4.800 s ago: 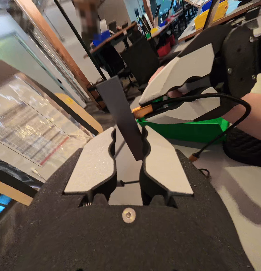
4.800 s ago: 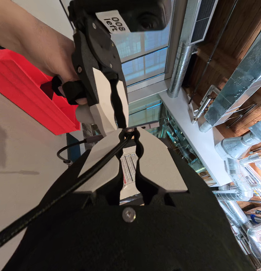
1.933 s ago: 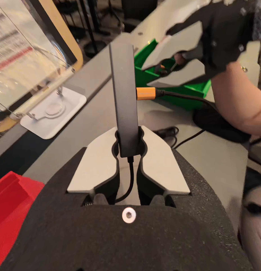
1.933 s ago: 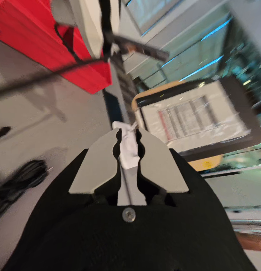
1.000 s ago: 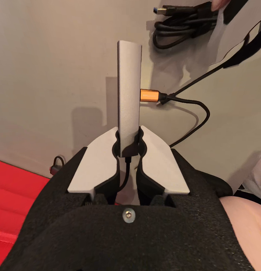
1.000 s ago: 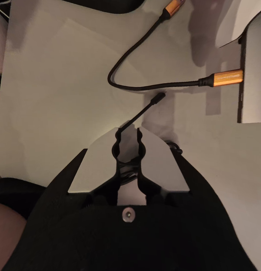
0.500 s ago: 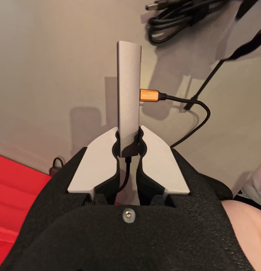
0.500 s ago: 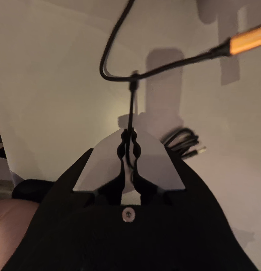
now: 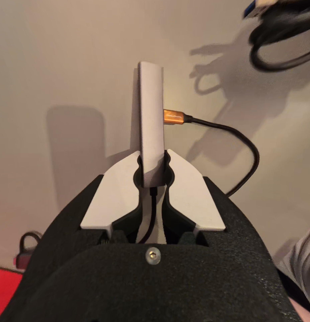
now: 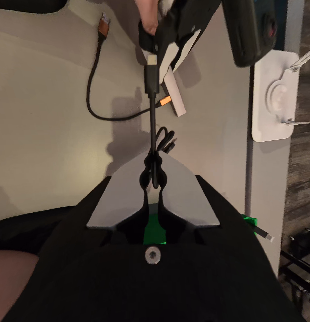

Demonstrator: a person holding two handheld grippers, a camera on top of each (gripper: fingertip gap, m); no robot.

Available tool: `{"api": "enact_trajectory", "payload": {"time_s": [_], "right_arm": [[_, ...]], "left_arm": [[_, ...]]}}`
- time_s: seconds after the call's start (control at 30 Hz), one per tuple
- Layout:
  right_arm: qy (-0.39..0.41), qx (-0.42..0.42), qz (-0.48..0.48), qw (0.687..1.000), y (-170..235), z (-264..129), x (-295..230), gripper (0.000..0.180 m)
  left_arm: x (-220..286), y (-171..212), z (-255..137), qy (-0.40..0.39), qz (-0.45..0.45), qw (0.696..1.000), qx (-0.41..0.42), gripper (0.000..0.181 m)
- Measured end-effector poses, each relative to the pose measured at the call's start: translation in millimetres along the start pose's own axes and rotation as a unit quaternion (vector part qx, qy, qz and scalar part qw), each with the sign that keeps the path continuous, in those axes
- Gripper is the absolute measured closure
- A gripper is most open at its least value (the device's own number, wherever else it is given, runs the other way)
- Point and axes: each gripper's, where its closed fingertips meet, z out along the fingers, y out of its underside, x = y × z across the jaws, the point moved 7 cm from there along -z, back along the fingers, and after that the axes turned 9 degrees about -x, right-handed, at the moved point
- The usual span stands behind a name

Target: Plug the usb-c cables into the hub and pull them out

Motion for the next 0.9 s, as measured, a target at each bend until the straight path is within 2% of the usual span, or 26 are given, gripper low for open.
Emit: {"api": "enact_trajectory", "payload": {"time_s": [0.1, 0.23, 0.33, 0.4, 0.47, 0.53, 0.6, 0.63, 0.73, 0.83, 0.9], "right_arm": [[0.029, 0.009, -0.014, 0.999, -4.7, -2.3, 2.5, 0.174], [0.086, 0.024, -0.016, 0.996, -7.6, -8.5, 12.0, 0.174], [0.135, 0.042, -0.016, 0.990, -9.3, -14.9, 20.6, 0.174], [0.171, 0.059, -0.016, 0.983, -11.9, -20.5, 25.7, 0.174], [0.213, 0.063, -0.015, 0.975, -13.3, -25.4, 30.9, 0.174], [0.244, 0.067, -0.017, 0.967, -15.3, -28.8, 33.9, 0.174], [0.270, 0.072, -0.016, 0.960, -17.8, -31.4, 36.7, 0.174], [0.274, 0.073, -0.016, 0.959, -19.3, -31.4, 36.9, 0.174], [0.292, 0.068, -0.018, 0.954, -23.9, -29.9, 37.4, 0.174], [0.299, 0.062, -0.023, 0.952, -26.7, -26.7, 37.6, 0.174], [0.300, 0.062, -0.024, 0.952, -28.2, -25.3, 37.6, 0.174]], "left_arm": [[1.3, -5.6, 1.5, 0.013, 0.005, 1.000, 0.022, 0.160], [-4.4, 0.6, -8.2, -0.026, 0.023, 0.999, 0.031, 0.149], [-14.0, 6.1, -40.0, -0.075, 0.010, 0.992, 0.102, 0.139], [-11.3, 7.6, -74.6, -0.077, 0.007, 0.977, 0.198, 0.138], [6.5, 7.7, -116.9, -0.009, 0.024, 0.941, 0.337, 0.142], [32.4, 14.4, -153.5, 0.123, 0.066, 0.879, 0.457, 0.135], [45.3, 22.4, -176.3, 0.214, 0.078, 0.816, 0.532, 0.136], [45.4, 23.0, -180.9, 0.231, 0.065, 0.808, 0.539, 0.136], [48.2, 17.3, -174.0, 0.240, 0.044, 0.828, 0.505, 0.136], [56.0, 7.8, -168.7, 0.265, 0.042, 0.830, 0.489, 0.138], [56.4, 2.8, -162.3, 0.254, 0.032, 0.844, 0.472, 0.141]]}}
